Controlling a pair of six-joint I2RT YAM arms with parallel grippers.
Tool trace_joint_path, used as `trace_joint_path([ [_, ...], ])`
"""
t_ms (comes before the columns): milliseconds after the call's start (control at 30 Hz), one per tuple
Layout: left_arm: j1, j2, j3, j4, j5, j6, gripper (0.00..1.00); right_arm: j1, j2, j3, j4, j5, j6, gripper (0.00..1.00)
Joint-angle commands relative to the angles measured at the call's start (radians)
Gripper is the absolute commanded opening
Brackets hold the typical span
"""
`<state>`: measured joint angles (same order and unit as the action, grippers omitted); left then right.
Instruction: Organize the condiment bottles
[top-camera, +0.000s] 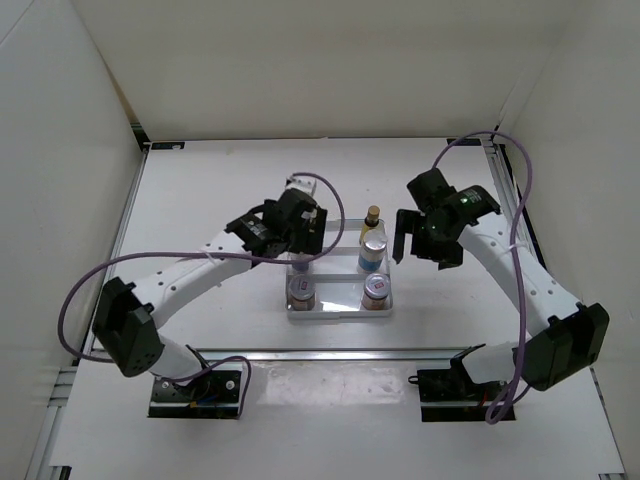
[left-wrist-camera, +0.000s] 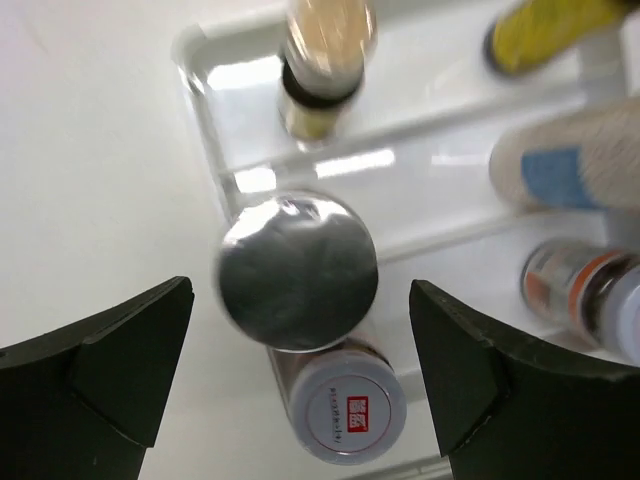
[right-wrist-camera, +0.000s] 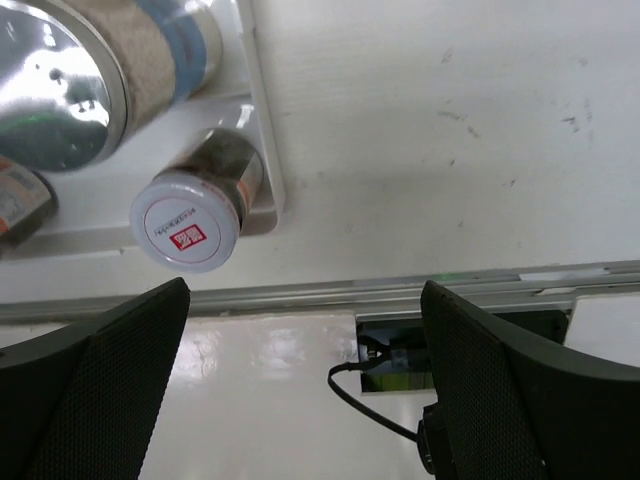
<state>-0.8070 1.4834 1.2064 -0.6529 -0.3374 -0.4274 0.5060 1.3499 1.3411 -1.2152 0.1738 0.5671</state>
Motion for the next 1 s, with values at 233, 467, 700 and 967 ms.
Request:
trace_joint_path([
  [233,0.251,-0.357,0.006,-0.001,-0.204,0.176,1.0,-0.237,0.008,0.066,0.017,0.037,-0.081,1.0],
  [467,0.529,-0.471,-0.261,0.053,-0.115,0.182,1.0,-0.337,0.061,0.006,0.068,-0.092,-0.099,1.0],
  [700,0.655,-0.482,-0.357,0.119,-0.131,0.15,1.0,-0.36,0.089,-0.005,0.077,-0.131,-0.09,1.0],
  [967,0.695,-0.472,-0.366,0.119,-0.111,0.136,1.0,-0.36,0.132,-0.005,0.086,-0.132,-0.09,1.0],
])
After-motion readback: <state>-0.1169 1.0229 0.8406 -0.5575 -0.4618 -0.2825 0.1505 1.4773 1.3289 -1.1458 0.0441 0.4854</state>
